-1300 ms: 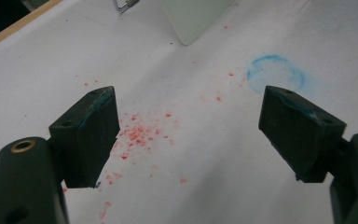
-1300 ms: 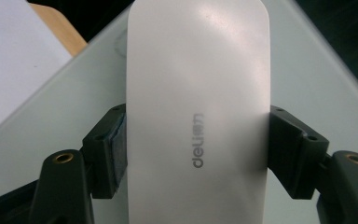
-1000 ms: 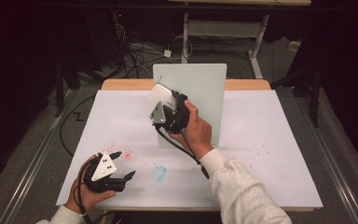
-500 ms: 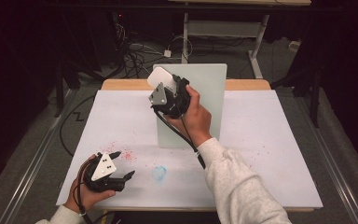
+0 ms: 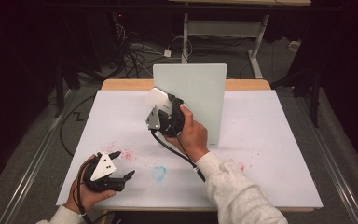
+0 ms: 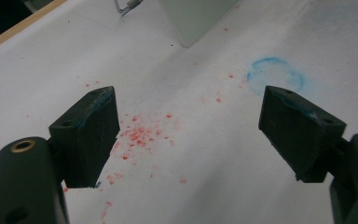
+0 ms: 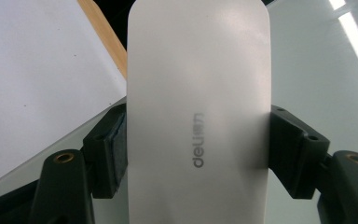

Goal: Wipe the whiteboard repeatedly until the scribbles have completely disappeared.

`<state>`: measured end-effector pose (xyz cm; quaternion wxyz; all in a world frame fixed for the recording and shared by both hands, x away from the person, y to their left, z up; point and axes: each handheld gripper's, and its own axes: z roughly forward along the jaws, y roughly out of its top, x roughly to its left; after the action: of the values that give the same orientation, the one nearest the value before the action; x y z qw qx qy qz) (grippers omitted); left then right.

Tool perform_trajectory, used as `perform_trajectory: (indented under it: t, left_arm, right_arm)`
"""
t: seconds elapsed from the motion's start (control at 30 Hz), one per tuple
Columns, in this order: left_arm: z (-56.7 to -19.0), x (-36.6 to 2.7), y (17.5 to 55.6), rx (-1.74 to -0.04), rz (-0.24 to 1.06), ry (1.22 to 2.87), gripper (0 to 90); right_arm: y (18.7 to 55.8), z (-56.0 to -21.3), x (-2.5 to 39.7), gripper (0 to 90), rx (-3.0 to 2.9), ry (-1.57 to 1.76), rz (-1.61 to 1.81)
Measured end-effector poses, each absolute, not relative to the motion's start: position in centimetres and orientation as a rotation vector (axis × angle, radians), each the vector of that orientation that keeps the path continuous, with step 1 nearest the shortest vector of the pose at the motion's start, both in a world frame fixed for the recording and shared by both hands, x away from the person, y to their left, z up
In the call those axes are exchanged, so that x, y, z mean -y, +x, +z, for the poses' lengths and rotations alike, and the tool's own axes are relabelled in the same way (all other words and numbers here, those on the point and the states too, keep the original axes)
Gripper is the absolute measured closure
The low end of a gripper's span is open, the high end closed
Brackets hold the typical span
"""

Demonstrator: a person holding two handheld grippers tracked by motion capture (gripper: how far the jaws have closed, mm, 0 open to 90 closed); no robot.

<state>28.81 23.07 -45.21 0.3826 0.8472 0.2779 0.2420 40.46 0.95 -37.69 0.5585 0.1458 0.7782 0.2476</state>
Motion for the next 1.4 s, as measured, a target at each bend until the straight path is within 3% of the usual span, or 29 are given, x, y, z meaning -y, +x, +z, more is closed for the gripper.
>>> perform_trajectory:
  t: [0.23,0.77,1.4]
  left_arm:
    - [-45.2,-23.3,28.9,-0.712,0.615,2.154,19.2]
    - [-45.2,-23.2,28.8,-0.731,0.623,2.148,19.2]
    - [-45.2,-23.4,29.0,-0.745,0.636,2.141,19.6]
  right_arm:
    - [41.3,-35.3,0.1,30.9,-1.811,0.429,0.633]
    - [39.1,-40.9,1.5,30.9,-1.846,0.389,0.566]
    - [39.2,-40.7,6.2,30.9,-1.825,0.483,0.616]
